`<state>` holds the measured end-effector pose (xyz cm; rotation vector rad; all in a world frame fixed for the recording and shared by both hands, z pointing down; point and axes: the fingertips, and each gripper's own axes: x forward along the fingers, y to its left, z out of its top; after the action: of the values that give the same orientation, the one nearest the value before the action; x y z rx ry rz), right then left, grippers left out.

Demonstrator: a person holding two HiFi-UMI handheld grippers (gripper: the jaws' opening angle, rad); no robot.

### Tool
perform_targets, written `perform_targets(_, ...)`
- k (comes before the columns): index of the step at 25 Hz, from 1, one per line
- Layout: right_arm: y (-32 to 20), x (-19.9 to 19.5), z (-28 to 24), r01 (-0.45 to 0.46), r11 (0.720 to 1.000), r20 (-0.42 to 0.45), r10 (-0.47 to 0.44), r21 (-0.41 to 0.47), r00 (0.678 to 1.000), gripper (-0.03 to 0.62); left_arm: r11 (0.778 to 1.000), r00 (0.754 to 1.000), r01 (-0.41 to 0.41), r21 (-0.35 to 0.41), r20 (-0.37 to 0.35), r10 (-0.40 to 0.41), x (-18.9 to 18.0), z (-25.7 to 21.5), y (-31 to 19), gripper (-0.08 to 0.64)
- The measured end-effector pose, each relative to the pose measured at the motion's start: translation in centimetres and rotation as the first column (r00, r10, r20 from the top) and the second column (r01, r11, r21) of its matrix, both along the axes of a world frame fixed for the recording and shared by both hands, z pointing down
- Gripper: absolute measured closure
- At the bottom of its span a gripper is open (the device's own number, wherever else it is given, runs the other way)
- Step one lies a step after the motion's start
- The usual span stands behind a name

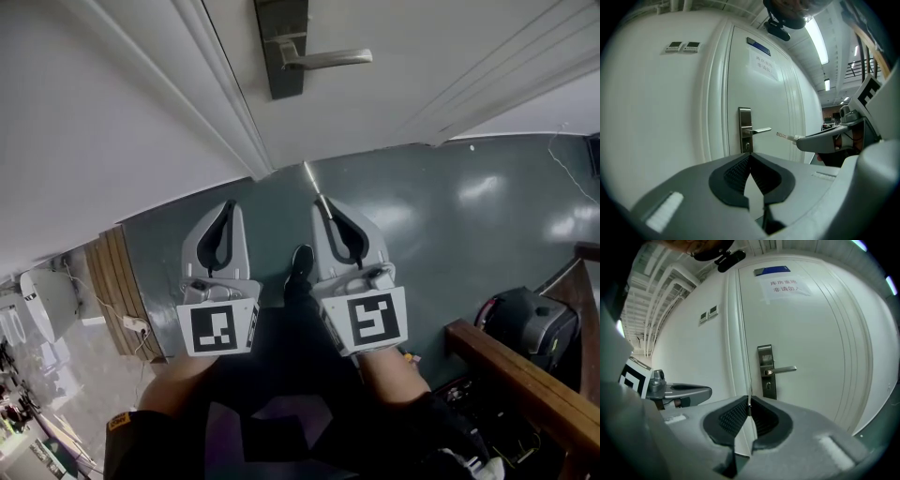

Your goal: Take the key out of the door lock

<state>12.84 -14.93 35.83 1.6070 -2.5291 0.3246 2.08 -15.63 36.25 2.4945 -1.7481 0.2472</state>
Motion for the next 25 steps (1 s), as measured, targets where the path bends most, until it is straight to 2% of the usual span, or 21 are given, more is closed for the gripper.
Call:
perform_targets(7,4.0,-4.1,1.3,-0.07,0.997,-0.039,0.069,-0.013,0.997,0.577,0.999,0.999,-0.042,0.002,-0.007,0.042,-5.2,0.7,3.9,0.541)
perform_targets(16,12.5,-14.2,1.3,-0.176,0.984,-0.069,0.174,-0.016,0.982,0.577,0.99,0.989,-0.138,0.03,-0.055,0.14,-15.5,0.6,10.8,0.541)
perform_targets(21,16.4,-17.6,0.1,-0.23,0.973,-0.095,0.227,-0.018,0.969,0.577,0.977,0.974,-0.209,0.029,-0.082,0.211,-18.1,0.0,14.3,0.541)
perform_targets(25,18.7,-18.7,-0.9,-0.259,0.966,-0.105,0.257,-0.006,0.961,0.577,0.972,0.965,-0.232,0.043,-0.114,0.235,-18.9,-0.7,16.5,0.541)
